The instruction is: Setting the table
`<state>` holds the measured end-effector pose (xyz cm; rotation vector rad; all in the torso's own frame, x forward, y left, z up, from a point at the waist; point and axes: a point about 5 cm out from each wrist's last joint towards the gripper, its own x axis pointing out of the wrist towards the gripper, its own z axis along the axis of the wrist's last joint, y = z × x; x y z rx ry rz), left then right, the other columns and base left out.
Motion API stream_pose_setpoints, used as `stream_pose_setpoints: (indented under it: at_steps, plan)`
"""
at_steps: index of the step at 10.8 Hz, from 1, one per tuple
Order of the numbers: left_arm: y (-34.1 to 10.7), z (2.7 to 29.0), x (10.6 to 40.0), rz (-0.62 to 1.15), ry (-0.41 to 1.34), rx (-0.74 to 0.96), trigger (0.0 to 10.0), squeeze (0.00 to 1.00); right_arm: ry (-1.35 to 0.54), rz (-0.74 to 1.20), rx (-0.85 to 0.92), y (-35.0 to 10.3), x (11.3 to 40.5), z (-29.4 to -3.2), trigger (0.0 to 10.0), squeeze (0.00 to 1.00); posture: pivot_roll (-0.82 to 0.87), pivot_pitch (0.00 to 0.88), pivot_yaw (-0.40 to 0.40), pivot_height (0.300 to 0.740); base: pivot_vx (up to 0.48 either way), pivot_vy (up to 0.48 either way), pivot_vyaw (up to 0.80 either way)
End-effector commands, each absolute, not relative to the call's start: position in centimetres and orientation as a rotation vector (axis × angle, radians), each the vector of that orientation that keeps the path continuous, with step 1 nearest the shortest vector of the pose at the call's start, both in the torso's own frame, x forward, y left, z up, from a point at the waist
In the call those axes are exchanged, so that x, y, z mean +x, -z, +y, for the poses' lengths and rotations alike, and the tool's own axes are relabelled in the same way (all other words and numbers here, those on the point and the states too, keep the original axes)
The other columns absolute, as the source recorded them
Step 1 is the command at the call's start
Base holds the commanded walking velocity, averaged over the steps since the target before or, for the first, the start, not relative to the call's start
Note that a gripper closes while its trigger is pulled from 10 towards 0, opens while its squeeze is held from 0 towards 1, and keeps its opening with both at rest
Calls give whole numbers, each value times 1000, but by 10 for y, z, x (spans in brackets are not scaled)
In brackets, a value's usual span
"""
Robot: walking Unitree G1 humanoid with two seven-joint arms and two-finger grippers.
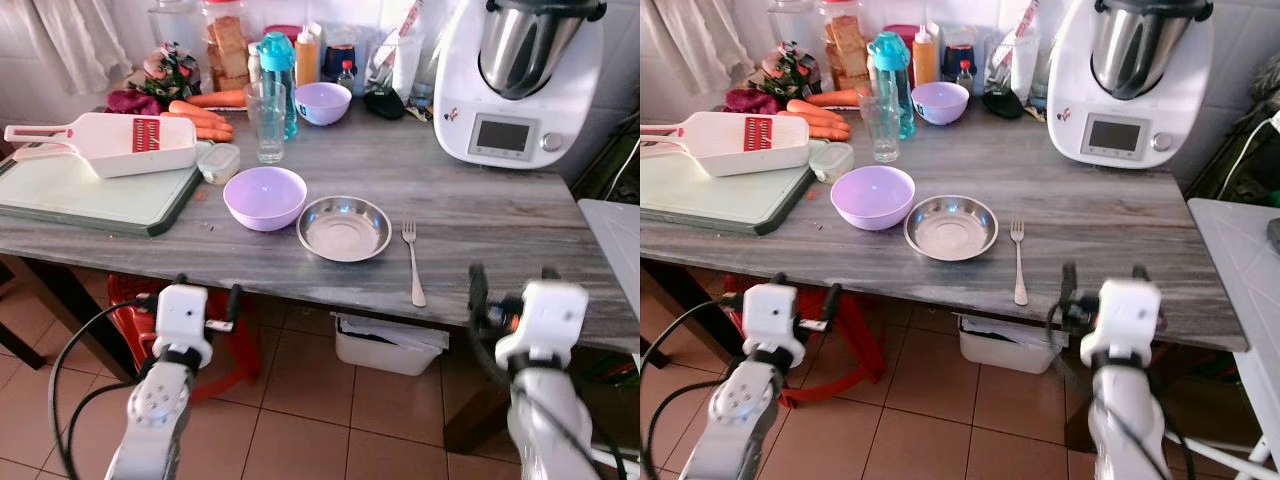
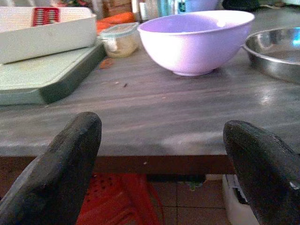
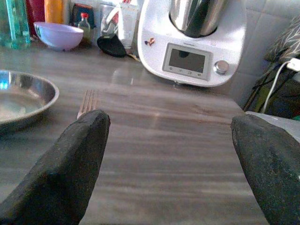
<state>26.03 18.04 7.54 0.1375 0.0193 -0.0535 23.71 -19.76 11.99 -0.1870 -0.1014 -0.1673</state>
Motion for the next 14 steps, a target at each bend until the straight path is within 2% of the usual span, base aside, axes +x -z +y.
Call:
stream_pose_setpoints:
  at_steps: [1,2,10,14]
  plan:
    - [-77,185,258,17,29,144,10000,0,177,-144,-207,-126,239,-195,10000,176,96,0,-19,740,0,0,0]
    - [-77,185,257,19,20,143,10000,0,174,-145,-204,-125,240,-192,10000,0,99,0,-21,740,0,0,0]
    - [-81,178,256,-3,-14,122,10000,0,182,-188,-188,-131,251,-194,10000,0,129,0,-49,740,0,0,0]
    - [-86,171,259,-16,-9,117,10000,0,259,-194,-201,-132,251,-213,10000,0,106,0,-58,740,0,0,0]
